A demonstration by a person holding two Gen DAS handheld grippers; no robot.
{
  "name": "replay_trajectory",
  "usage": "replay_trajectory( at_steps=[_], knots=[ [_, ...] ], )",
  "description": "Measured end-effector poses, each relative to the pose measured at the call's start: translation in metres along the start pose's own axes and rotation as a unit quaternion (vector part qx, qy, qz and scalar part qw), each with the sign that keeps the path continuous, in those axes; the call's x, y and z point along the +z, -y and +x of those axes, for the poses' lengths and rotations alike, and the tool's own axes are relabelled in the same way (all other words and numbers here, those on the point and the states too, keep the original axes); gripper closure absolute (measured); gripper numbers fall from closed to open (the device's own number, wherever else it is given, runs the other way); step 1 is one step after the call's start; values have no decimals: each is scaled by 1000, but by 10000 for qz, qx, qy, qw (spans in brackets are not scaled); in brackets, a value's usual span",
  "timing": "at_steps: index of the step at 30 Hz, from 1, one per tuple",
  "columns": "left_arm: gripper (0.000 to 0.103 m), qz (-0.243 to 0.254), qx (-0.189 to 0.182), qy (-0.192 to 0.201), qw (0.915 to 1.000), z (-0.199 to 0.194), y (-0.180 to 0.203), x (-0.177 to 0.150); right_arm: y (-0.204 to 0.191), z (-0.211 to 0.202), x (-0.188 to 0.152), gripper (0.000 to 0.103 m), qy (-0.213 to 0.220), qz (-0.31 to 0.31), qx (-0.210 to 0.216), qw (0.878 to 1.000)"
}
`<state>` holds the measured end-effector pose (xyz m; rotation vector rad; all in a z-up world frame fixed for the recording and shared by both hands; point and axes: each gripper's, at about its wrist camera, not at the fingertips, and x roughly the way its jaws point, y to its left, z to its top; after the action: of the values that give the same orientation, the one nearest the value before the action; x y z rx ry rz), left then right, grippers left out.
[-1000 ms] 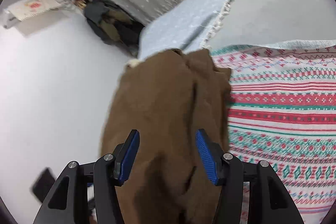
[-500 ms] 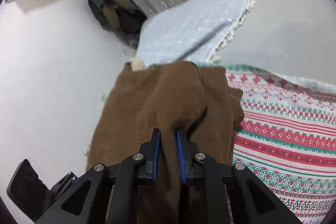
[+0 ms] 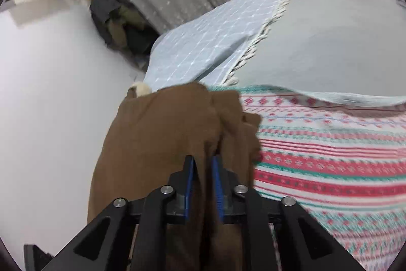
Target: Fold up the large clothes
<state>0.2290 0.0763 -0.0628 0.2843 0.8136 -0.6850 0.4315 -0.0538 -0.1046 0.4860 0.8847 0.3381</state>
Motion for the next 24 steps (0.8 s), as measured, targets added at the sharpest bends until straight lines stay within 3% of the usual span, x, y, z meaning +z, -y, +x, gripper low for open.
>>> replay_trajectory(
  at_steps=[3,7,9,11,13,15,18,20,22,24],
  knots=[
    [28,-283,74,282,9992,-29,-1,1,-21,-29,-10,85,155,-455,64,9988],
    [24,-1308,445,583,9887,-61,-16,3,-58,-36,-32,75,-112,-1163,234,9929],
    [19,-1858,801,505,9780,-72,-22,0,-61,-19,-47,71,-604,-1337,121,9891],
    [19,-2473,1160,272,9616,-82,-27,-5,-51,-6,-64,71,-900,-1344,-579,9851],
    [17,-3045,1245,169,9442,-93,-28,-15,-41,-13,-72,69,-886,-1086,-706,9876],
    [8,-3436,1420,96,9283,-97,-28,-20,-40,-31,-80,67,-766,-897,-763,9901],
    [5,-3560,1905,-37,9149,-92,-22,-26,-61,-58,-88,51,-538,-1223,-1225,9834],
    [5,-3573,2310,-182,9048,-85,-19,-31,-80,-77,-95,29,-285,-1485,-1433,9781],
    [5,-3644,2560,-256,8950,-81,-19,-37,-95,-92,-103,23,-53,-1709,-1564,9728],
    [5,-3688,2618,-306,8913,-78,-18,-43,-101,-102,-109,17,45,-1785,-1613,9706]
  ],
)
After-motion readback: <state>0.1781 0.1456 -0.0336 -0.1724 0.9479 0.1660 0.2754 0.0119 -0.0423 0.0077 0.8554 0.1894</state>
